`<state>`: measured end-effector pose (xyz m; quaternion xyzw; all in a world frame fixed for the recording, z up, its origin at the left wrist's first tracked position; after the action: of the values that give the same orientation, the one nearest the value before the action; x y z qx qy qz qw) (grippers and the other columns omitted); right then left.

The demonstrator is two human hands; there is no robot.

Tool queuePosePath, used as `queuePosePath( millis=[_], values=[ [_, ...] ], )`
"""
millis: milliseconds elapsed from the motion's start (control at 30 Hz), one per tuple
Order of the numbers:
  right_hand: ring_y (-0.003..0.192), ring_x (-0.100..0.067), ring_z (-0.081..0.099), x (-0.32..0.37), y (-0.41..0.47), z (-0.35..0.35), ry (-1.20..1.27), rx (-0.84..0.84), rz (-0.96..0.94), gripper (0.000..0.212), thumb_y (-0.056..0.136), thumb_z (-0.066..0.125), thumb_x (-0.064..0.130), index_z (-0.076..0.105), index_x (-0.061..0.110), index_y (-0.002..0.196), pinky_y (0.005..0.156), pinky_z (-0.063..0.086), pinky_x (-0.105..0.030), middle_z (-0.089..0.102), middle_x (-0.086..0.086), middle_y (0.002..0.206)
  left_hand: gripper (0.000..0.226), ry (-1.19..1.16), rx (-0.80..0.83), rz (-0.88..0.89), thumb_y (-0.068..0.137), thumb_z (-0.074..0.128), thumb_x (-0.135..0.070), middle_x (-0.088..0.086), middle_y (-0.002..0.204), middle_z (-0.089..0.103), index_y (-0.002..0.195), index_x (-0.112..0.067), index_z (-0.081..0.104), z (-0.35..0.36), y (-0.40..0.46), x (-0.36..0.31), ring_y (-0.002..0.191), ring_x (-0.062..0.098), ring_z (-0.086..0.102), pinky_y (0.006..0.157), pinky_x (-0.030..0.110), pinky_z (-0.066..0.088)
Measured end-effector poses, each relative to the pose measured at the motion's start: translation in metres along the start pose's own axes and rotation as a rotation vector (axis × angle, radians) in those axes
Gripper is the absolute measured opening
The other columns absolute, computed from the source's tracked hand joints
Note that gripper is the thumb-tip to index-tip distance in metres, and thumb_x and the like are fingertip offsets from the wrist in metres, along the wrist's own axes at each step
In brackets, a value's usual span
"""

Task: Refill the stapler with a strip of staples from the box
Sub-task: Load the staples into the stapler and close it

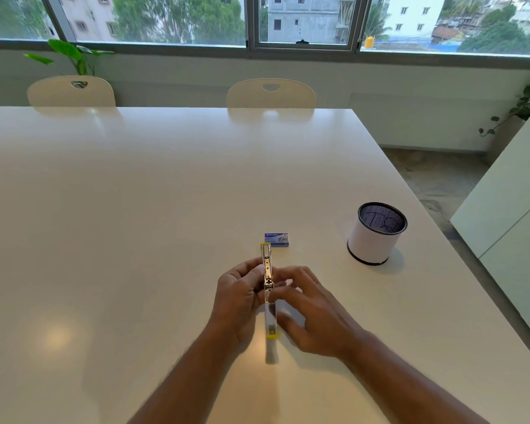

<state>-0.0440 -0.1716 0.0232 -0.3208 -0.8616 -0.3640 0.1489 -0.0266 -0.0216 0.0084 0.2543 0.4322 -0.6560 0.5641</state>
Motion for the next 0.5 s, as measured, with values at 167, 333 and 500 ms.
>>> queuePosePath(
  millis=[167,333,500],
  values=[
    [0.091,-0.009,0.064,-0.004,0.015,0.005,0.109,-0.219,0.137,0.019,0.097,0.065,0.016,0.070,0.007,0.113,0.076,0.051,-0.016,0.065,-0.002,0.104,0.020,0.000,0.029,0.019,0.099,0.060,-0.002,0.023,0.099,0.077,0.114,0.000,0.073,-0.001,-0.002,0.000,0.088,0.030,0.076,0.077,0.040,0.063],
    [0.080,-0.007,0.063,-0.004,0.028,0.015,0.130,-0.328,0.391,0.016,0.096,0.065,0.026,0.073,0.015,0.104,0.064,0.049,-0.011,0.064,0.005,0.093,0.027,0.033,0.091,0.015,0.102,0.055,-0.003,0.027,0.117,0.074,0.123,-0.002,0.071,0.001,-0.003,0.000,0.111,0.038,0.073,0.090,0.048,0.058],
    [0.084,-0.010,0.065,-0.008,0.035,0.016,0.224,-0.403,0.530,0.011,0.095,0.067,0.027,0.075,0.019,0.096,0.064,0.050,-0.013,0.066,0.008,0.091,0.027,0.061,0.095,0.006,0.103,0.055,-0.008,0.026,0.119,0.074,0.123,-0.006,0.073,0.002,-0.003,-0.001,0.114,0.039,0.070,0.101,0.052,0.053]
  ],
)
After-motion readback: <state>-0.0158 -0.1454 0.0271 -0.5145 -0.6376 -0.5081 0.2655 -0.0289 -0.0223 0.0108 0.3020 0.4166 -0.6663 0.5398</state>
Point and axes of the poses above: each hand's wrist, its own y-axis towards the middle knuckle, its own z-axis out of the palm, x = y × z, the point moved 3 cm from there along y, towards the middle knuckle
